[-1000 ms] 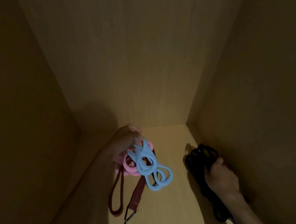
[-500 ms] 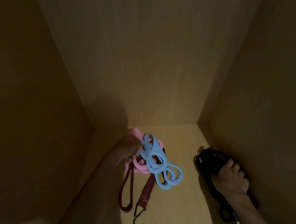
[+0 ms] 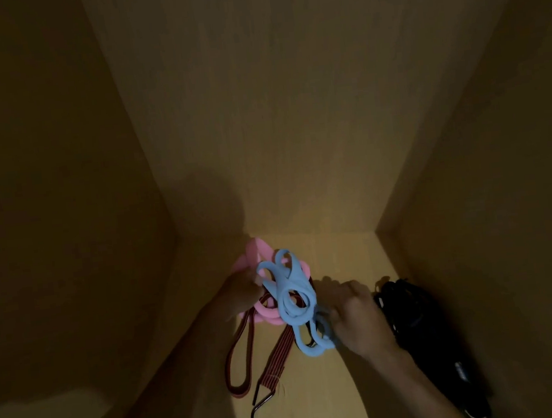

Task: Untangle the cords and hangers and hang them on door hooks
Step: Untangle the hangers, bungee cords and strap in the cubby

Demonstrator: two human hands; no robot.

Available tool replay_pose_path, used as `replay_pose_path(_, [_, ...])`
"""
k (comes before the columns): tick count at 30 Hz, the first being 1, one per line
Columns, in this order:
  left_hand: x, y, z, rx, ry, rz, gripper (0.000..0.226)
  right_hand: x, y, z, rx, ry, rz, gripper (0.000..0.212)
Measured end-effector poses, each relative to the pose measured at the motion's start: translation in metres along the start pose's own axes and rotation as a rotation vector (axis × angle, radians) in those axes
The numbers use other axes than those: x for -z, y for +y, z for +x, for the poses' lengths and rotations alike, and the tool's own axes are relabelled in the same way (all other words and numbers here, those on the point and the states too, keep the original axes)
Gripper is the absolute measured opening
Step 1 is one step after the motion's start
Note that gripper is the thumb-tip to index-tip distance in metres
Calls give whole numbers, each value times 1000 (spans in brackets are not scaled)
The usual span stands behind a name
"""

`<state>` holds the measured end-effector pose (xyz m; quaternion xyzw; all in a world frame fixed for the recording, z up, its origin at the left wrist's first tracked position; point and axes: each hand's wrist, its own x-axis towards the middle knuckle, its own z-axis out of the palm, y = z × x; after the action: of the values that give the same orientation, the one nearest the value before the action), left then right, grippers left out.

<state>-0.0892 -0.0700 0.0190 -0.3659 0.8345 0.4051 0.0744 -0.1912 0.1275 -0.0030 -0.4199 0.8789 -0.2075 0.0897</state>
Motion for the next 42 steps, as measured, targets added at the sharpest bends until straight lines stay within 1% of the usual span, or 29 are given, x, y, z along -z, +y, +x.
replay_pose_path(2, [-1,-1,-4,-7,34,-55,26,-11,-11,11,47,-81,28,27])
replay_pose_path(3, [-2,-4,-4,-10,27,-79,26,-15,-17,16,26,-116,54,31])
replay_pose_path(4, [-2,-6,-5,0,8,-98,24,-21,-21,21,0,-138,83,38])
replay_pose_path(6, [-6,-13,-6,28,-22,-75,12,-32,-28,29,-55,-169,122,50])
replay_pose_path(9, [-12,-21,-7,40,-38,-44,25,-40,-36,37,-106,-161,42,59])
replay_pose_path(13, [-10,-21,-9,53,-8,-59,26,-39,-34,48,-198,-174,88,54])
replay_pose_path(16, [-8,-19,-9,68,-30,-45,34,-33,-29,53,-188,-189,153,37])
replay_pose_path(17, [-8,-19,-8,63,-35,-59,33,-30,-28,53,-170,-183,176,33])
replay_pose_path(18, [-9,-18,-7,51,-33,-61,29,-27,-26,53,-156,-175,205,32])
replay_pose_path(20, [-10,-16,-6,11,-18,-50,12,-18,-22,53,-134,-139,258,34])
replay_pose_path(21, [-9,-15,-5,-17,-1,-42,14,-13,-20,53,-134,-130,278,35])
replay_pose_path(22, [-8,-12,-7,-46,30,-36,22,-7,-18,53,-148,-131,321,34])
replay_pose_path(23, [-7,-8,-7,-86,73,-31,26,-1,-17,52,-164,-141,388,33])
replay_pose_path(24, [-7,-6,-6,-107,109,-51,19,4,-17,51,-179,-147,461,33])
replay_pose_path(25, [-6,-3,-6,-130,138,-72,7,12,-18,50,-183,-148,507,35])
replay_pose_path(26, [-6,-1,-4,-131,145,-109,15,18,-20,49,-182,-149,542,36])
replay_pose_path(28, [-5,7,-6,-163,132,-205,50,27,-24,48,-148,-158,578,38])
replay_pose_path(29, [-5,12,-9,-203,114,-255,62,31,-26,47,-121,-171,580,39])
replay_pose_path(30, [-4,17,-12,-249,83,-299,66,32,-28,47,-98,-187,581,39])
replay_pose_path(32, [-3,26,-15,-304,16,-293,58,35,-30,47,-69,-197,591,40])
replay_pose_path(34, [-3,31,-14,-368,-42,-184,49,38,-32,48,-61,-176,602,35])
replay_pose_path(36, [-3,31,-13,-394,-80,-195,42,39,-32,48,-55,-172,601,34])
replay_pose_path(38, [-1,31,-14,-385,-78,-201,37,40,-32,48,-57,-169,608,35])
replay_pose_path(42, [3,32,-12,-350,-33,-227,37,45,-35,46,-39,-133,659,33])
